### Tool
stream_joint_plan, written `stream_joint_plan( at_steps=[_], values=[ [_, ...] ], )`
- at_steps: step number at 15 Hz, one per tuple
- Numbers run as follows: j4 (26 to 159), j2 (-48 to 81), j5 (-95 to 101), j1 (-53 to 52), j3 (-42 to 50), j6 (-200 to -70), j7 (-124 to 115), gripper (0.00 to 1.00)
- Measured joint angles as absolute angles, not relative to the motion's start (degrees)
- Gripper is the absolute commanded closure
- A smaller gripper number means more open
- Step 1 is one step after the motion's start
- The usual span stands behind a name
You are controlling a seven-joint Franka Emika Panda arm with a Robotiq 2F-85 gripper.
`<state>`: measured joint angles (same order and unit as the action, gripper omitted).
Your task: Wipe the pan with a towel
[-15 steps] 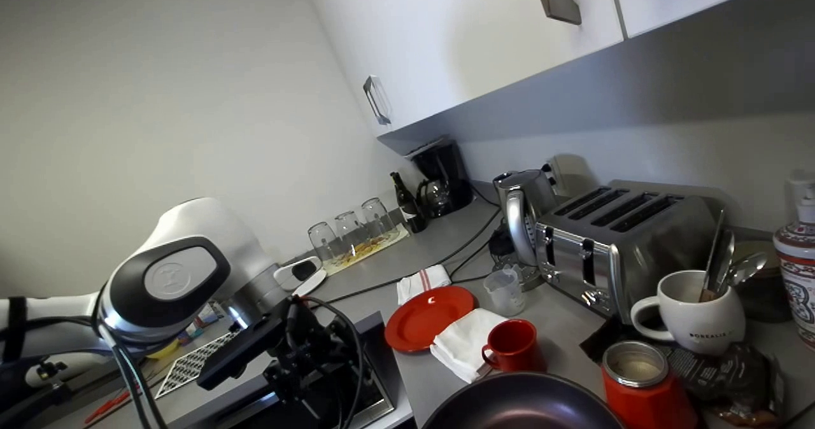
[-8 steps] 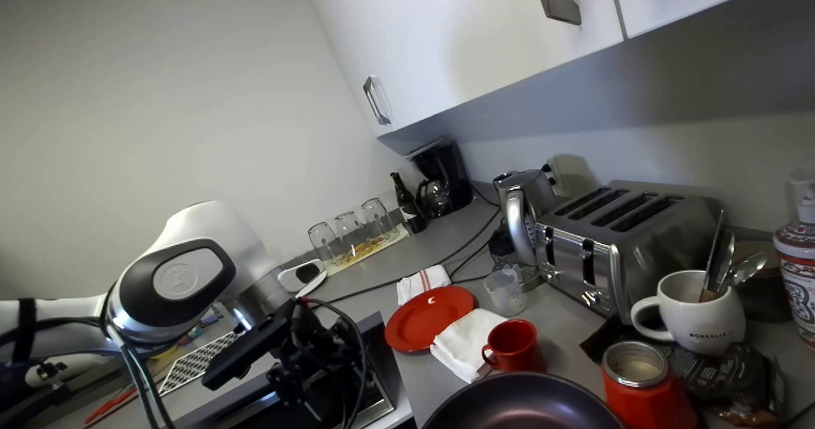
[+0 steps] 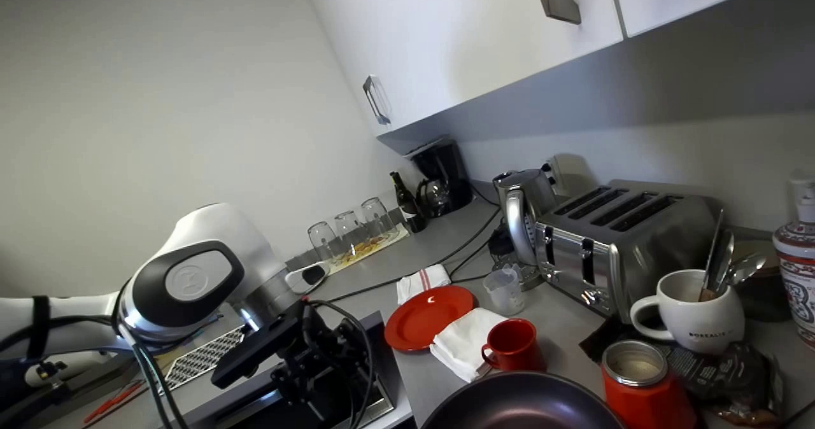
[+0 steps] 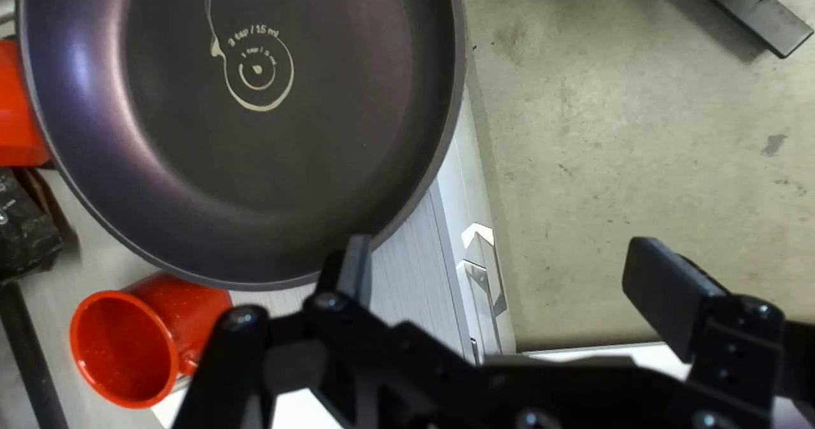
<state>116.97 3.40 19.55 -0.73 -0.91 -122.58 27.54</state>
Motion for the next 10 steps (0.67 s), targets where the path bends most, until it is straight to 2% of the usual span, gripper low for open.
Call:
stream_joint_plan(
  at_steps=[10],
  values=[
    [101.9, 15.5, 16.9, -1.8, -4.2, -122.8, 32.8, 0.00]
  ],
)
